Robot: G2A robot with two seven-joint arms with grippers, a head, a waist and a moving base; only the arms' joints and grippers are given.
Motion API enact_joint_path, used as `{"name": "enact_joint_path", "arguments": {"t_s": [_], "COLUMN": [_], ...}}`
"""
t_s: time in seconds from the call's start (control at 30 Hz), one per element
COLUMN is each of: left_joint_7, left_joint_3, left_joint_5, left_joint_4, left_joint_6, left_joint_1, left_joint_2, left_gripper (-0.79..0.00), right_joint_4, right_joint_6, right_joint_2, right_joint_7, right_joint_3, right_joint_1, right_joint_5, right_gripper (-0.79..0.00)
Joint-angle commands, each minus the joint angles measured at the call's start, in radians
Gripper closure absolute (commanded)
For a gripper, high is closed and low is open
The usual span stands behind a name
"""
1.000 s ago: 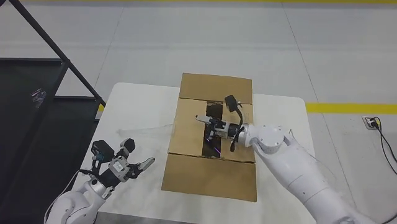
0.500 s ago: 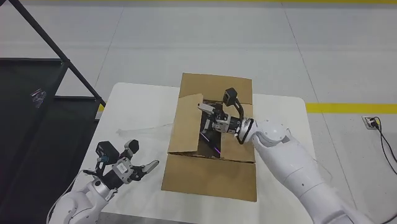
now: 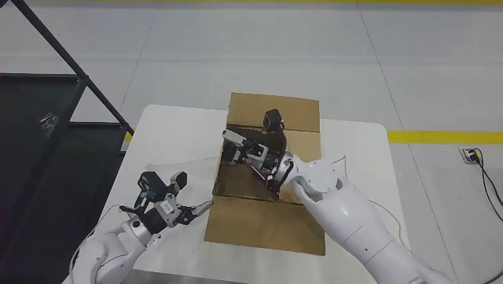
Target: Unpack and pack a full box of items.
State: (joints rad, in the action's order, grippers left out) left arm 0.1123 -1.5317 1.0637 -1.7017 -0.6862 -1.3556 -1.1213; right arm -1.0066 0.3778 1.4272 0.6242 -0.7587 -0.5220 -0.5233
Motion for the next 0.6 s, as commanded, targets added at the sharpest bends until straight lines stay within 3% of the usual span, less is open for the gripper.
{"name": "enact_joint_path", "arguments": {"t_s": [0.0, 0.33, 0.57], "left_joint_7": [-0.005, -0.03, -0.034], "left_joint_3": [0.006, 0.019, 0.009], "left_joint_5": [-0.001, -0.065, -0.11], "left_joint_4": [0.002, 0.008, 0.017], "left_joint_6": [0.015, 0.155, 0.199], "left_joint_1": [0.007, 0.043, 0.05], "left_joint_2": [-0.001, -0.009, -0.01], "left_gripper": [-0.785, -0.785, -0.785], "right_joint_4": [-0.01, 0.006, 0.052], "right_joint_6": [0.009, 0.066, 0.092], "right_joint_2": [0.007, 0.046, 0.072], "right_joint_7": [-0.025, -0.036, 0.005], "right_joint_3": [0.01, 0.041, 0.051], "right_joint_1": [-0.003, -0.01, 0.001], "right_joint_5": [0.028, 0.05, 0.039], "right_gripper": [-0.785, -0.785, -0.785]}}
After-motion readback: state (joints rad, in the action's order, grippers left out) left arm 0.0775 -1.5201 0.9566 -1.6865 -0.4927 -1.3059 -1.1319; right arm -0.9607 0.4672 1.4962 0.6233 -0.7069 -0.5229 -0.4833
